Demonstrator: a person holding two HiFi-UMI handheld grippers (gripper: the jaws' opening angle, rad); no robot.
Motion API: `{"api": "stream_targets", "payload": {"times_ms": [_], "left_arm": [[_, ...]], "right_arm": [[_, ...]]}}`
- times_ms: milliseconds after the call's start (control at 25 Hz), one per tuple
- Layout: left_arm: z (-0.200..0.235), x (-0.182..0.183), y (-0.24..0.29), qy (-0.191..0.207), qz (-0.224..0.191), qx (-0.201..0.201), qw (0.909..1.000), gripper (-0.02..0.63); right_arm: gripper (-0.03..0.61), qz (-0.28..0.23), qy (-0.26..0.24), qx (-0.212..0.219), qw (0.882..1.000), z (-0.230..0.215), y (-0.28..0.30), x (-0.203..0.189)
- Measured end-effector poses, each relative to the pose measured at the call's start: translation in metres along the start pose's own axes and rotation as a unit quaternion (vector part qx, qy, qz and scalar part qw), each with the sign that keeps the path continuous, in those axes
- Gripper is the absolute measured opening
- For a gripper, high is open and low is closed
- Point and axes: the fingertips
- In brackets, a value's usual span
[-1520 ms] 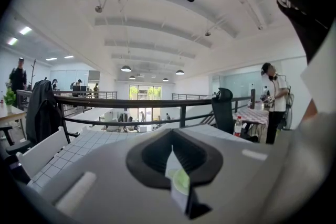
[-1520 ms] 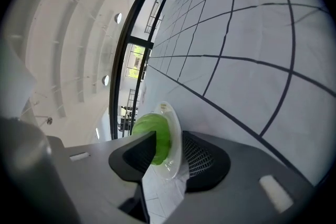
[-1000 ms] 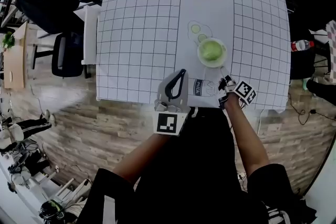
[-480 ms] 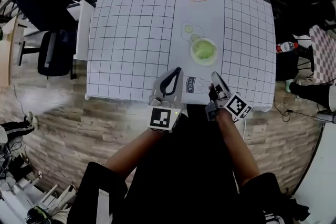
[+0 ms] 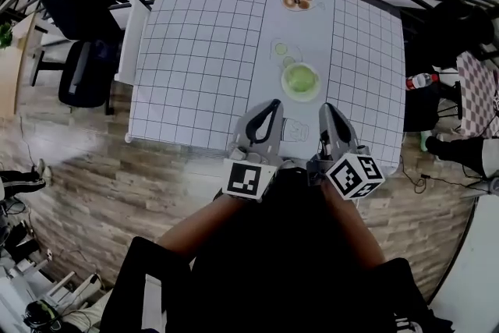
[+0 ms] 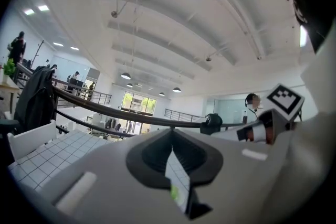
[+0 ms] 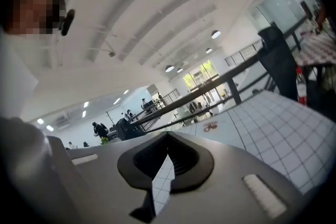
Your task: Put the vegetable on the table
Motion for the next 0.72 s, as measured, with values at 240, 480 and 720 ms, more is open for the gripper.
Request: {"api": "stream_targets", "payload": {"times_ms": [240, 480, 720], "left_arm": [[-0.021, 0.021, 0.012, 0.015, -0.024, -0.021, 0.9994, 0.009], [-0.036, 0.029, 0.009, 0.046, -0.048, -0.037, 0.9971, 0.008], [-0.042, 0.028, 0.004, 0.06, -0.051, -0.053, 0.9955, 0.009]], "right_arm": [[-0.003, -0.026, -0.16, -0.019, 0.987, 0.031, -0.011, 0.034], [-0.003, -0.037, -0.191, -0.021, 0.981, 0.038, -0.011, 0.036], [-0.003, -0.036, -0.221, -0.038, 0.974, 0.039, -0.012, 0.035]]}}
Point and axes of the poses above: the fingertips, and each gripper's own axes: y forward along the fingers, z to its left, x out of its top, and after that the axes turned 8 degrees about x, right-handed
